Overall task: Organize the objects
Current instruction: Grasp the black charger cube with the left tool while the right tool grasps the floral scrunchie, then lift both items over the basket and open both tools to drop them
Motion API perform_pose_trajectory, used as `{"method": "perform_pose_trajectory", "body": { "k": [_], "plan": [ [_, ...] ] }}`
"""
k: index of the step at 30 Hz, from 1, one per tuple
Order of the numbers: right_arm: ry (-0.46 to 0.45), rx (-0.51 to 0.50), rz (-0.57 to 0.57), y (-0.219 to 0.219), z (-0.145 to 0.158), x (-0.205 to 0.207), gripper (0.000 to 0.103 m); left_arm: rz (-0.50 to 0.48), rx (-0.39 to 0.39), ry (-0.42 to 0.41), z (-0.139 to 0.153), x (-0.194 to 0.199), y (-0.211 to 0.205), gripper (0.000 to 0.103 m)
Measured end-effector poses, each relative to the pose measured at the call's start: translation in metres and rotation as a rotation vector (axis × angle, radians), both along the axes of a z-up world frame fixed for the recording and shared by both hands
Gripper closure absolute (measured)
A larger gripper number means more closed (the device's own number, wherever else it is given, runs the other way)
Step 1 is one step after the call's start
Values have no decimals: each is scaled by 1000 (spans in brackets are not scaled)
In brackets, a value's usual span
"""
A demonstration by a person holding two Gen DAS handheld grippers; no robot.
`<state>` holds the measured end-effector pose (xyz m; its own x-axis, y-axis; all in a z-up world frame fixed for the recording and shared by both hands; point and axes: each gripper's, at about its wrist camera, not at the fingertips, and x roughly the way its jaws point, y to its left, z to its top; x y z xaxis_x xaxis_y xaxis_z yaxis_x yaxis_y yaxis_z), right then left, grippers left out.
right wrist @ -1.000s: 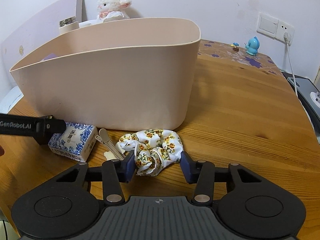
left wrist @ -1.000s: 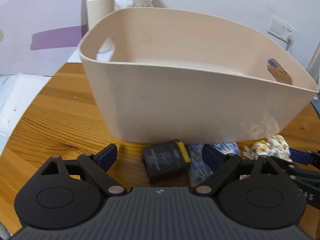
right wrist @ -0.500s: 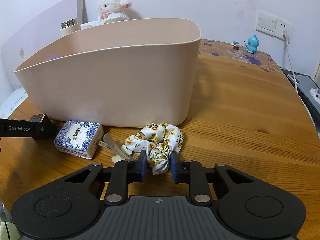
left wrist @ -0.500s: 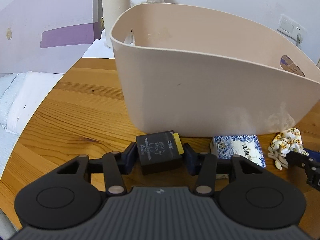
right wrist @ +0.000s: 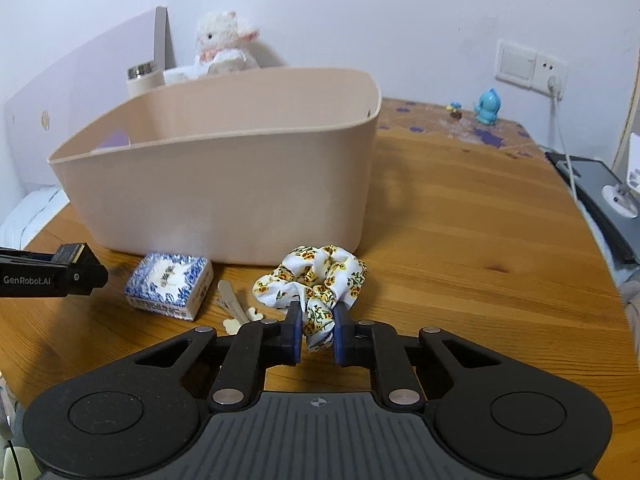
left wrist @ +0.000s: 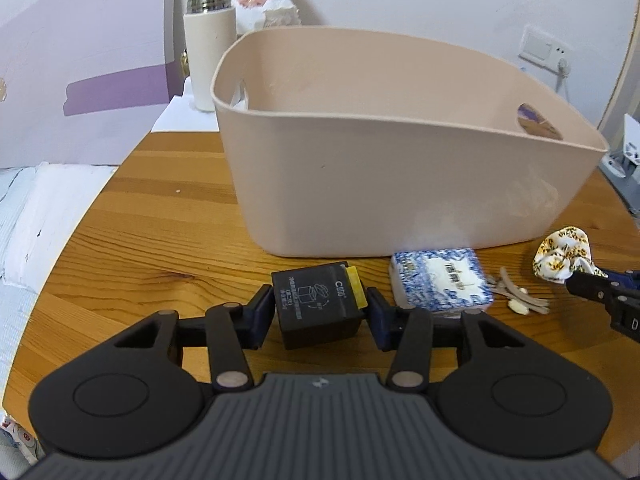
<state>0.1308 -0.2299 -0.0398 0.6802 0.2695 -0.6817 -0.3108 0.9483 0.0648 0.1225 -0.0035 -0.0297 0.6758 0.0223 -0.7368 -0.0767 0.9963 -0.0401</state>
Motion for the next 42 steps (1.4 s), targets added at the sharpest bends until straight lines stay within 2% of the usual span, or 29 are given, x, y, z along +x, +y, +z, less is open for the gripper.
{"method": "perform_pose_trajectory", "body": {
  "k": [10,17,25,27,35,39,42],
  "plan": [
    [-126,12,-20,-4,49,-24,89,-50,-4,-83,32,-21,-2,52],
    [-226,26,-9,-2,83,-28,89,-77,9,-185,67,-29,-8,52],
    [-311,21,4,12,111,-14,89,-76,40,-254,92,-10,-13,52],
    [-330,5,-26,17,115,-7,89,-70,52,-267,96,-1,-15,52],
    [-332,-13,-19,34,116,24,89,-21,84,-237,92,55,-16,52],
    [-280,-21,-10,41,104,43,89,6,66,-158,74,85,-14,52],
    [-224,-23,-3,45,91,59,89,14,96,-119,61,101,-17,52]
  ]
}}
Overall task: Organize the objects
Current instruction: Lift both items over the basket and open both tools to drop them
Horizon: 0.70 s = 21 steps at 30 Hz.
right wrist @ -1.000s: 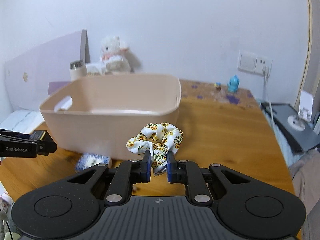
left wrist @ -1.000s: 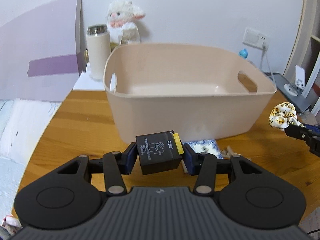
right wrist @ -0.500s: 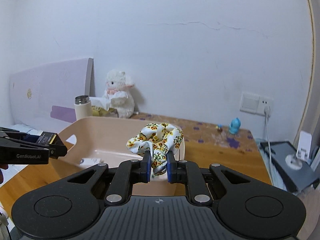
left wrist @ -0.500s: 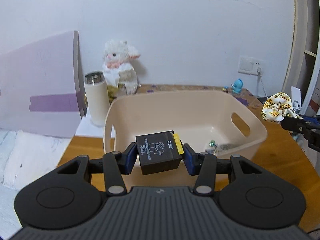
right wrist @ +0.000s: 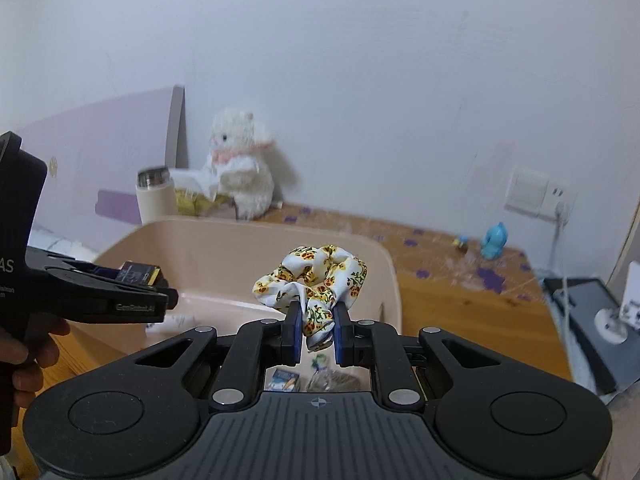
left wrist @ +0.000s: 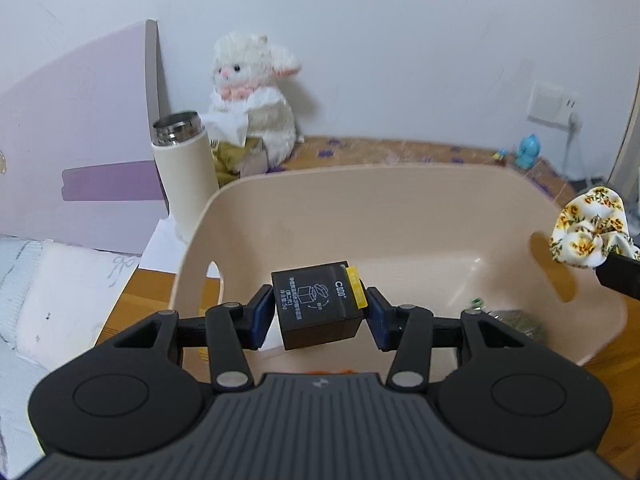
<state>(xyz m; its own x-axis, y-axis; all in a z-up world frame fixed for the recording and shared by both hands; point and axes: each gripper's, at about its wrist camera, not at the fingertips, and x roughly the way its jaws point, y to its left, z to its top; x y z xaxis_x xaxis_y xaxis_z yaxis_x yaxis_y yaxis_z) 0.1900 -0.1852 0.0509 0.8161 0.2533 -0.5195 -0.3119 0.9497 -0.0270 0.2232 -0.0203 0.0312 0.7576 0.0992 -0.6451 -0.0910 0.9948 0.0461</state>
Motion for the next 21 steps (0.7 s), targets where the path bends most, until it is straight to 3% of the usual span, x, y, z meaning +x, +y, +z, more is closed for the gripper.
{"method": "perform_pose_trajectory", "body": {
  "k": [9,11,17,21],
  "plan": [
    [126,-21,10,5,-34,22,85,2,9,103,-29,15,0,52],
    [120,-20,1,4,-33,21,67,-3,12,86,-26,12,0,47],
    [67,-30,15,0,-18,5,38,-3,23,-1,-1,-8,-4,10],
    [36,-16,28,-6,-3,-11,29,-27,54,-57,17,-28,-11,6]
  ]
}}
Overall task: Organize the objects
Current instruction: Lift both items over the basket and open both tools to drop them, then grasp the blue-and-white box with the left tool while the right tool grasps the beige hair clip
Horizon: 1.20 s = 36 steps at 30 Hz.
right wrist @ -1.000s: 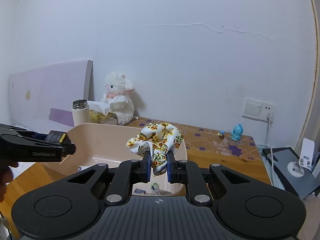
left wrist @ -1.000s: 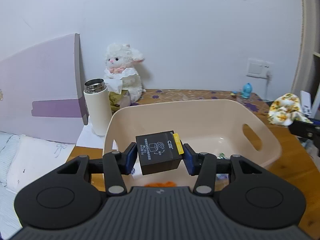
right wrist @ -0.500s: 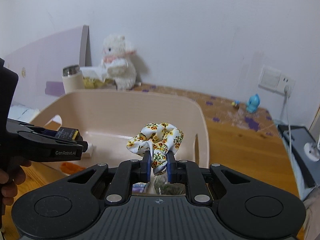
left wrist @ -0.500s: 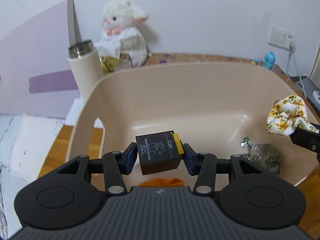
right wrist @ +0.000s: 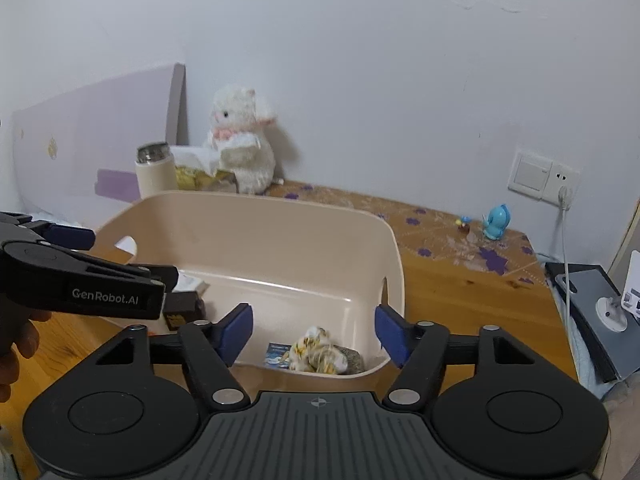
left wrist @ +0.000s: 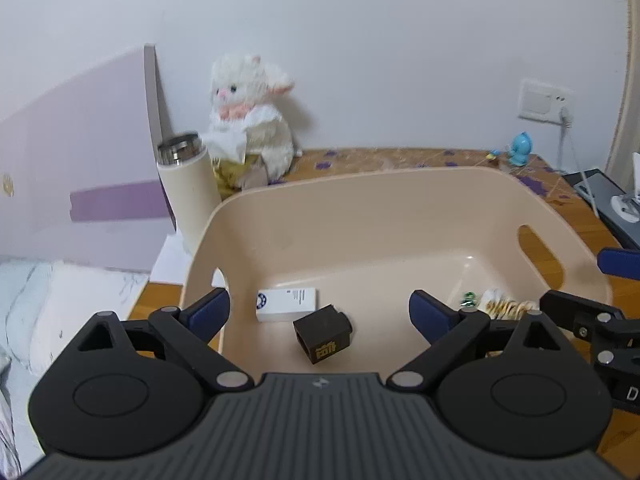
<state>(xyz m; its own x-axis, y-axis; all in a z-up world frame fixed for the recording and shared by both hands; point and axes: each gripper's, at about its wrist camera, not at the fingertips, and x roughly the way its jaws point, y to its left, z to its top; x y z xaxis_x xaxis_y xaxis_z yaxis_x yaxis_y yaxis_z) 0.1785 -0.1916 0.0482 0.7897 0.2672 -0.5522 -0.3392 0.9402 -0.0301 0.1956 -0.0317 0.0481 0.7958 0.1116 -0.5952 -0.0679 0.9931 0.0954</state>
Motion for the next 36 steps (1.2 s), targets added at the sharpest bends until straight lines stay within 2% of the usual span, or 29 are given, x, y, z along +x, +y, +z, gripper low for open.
{"method": "perform_pose_trajectory", "body": {
  "k": [7,11,18,26,30,36],
  "plan": [
    [-17,8,-4,-15,11,-27,12,-50,36,-48,15,-38,-10,5],
    [5,-13,-10,-22,1,-38,10,-51,15,-36,10,-56,-8,5],
    [97,-48,-15,-32,-29,-47,9,-54,-1,24,-14,-74,-5,5],
    [221,-58,-16,-36,-74,-39,9,-73,-20,126,-51,-71,-11,5],
    [263,-65,-10,-32,-93,-36,9,-74,-55,165,-69,-63,-13,5],
    [305,-59,15,-23,-110,-30,9,-90,-86,173,-79,-52,-17,5]
  ]
}}
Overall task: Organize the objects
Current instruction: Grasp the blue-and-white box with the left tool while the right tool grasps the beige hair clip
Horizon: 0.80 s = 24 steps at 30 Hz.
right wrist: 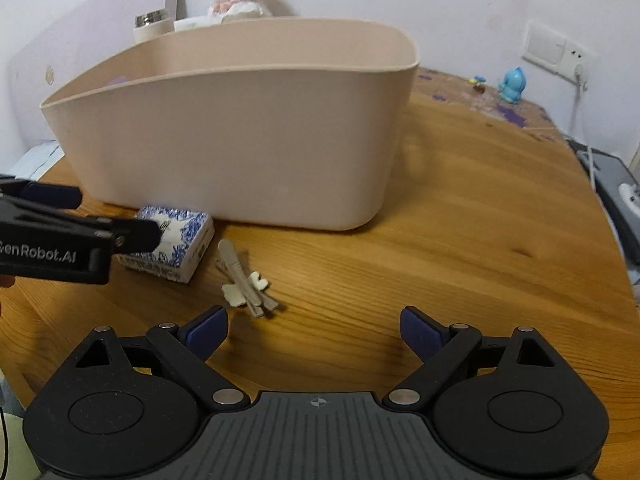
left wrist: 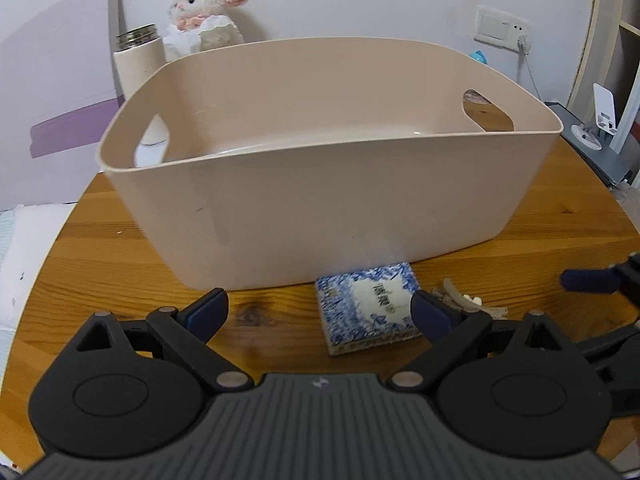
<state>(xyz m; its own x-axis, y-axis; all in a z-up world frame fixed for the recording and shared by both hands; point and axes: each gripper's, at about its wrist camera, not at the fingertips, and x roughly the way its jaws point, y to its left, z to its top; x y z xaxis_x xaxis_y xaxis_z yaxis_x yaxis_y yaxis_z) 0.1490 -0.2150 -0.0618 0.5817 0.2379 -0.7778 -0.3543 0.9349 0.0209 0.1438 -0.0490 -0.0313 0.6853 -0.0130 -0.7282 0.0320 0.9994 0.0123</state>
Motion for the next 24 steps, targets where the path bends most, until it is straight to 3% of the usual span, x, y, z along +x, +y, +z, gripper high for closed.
{"method": "perform_pose_trajectory", "body": {
  "k": [8,13,17,20,24],
  "plan": [
    [-32,-6,13,13,-9,8,5,-30,-37,39,-9,17,-13,5],
    [-50,0,-1,15,-10,11,5,0,-52,107,-26,29,-11,5],
    [-71,5,-1,16,-12,11,6,13,-40,95,-28,29,-6,4],
    [-78,8,7,20,-12,14,10,36,-32,97,-28,30,0,5],
    [-93,14,35,28,-9,10,29,63,-14,108,-26,31,9,9]
  ]
}}
